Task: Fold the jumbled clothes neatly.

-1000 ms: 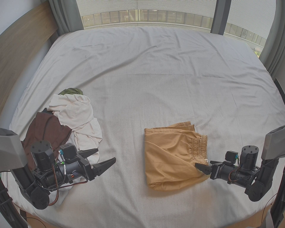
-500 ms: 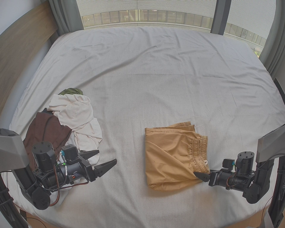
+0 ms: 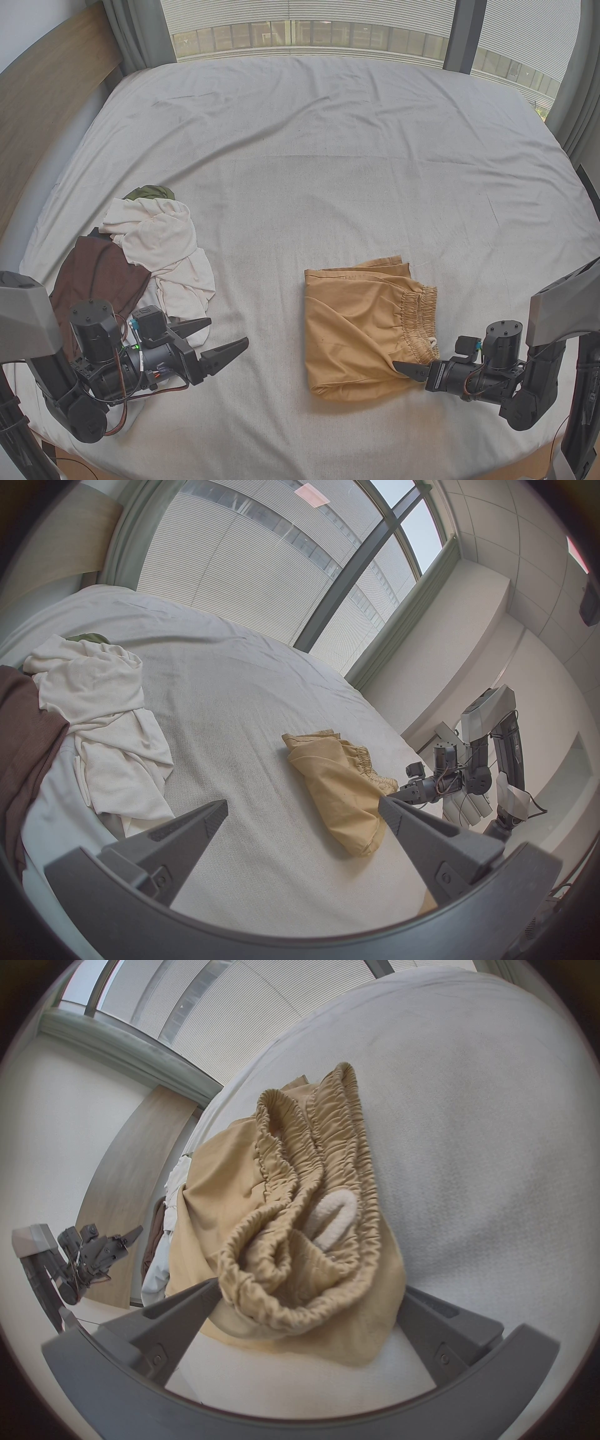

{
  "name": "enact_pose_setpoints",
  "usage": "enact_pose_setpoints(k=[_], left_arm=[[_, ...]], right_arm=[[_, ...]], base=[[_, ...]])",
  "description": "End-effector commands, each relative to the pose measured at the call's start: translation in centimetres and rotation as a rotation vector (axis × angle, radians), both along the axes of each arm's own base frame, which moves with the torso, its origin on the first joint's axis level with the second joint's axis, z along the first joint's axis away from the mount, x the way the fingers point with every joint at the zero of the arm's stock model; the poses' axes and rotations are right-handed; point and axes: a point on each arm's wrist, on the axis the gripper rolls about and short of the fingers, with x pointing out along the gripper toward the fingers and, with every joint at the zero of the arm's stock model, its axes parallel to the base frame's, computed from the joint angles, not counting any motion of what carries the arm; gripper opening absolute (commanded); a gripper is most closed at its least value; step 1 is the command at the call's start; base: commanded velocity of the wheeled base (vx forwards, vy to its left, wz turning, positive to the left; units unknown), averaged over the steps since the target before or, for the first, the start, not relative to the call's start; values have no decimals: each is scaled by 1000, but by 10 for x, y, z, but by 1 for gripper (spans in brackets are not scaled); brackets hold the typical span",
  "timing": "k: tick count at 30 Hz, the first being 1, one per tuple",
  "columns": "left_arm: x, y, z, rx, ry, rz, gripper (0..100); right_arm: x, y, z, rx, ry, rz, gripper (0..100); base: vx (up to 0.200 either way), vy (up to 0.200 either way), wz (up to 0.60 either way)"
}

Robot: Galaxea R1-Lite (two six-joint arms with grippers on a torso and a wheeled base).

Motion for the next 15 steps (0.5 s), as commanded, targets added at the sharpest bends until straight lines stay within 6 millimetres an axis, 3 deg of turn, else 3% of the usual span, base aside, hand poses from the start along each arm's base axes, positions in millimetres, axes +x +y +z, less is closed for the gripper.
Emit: enact_pose_setpoints(k=[1, 15], left_arm=[[0, -1, -1, 1, 5, -5, 100], [1, -2, -6, 8, 20, -6, 100]], right_arm=[[4, 7, 0, 11, -14, 13, 100], [9, 8, 2, 18, -34, 10, 100]], base=[[0, 0, 0], [0, 0, 0]])
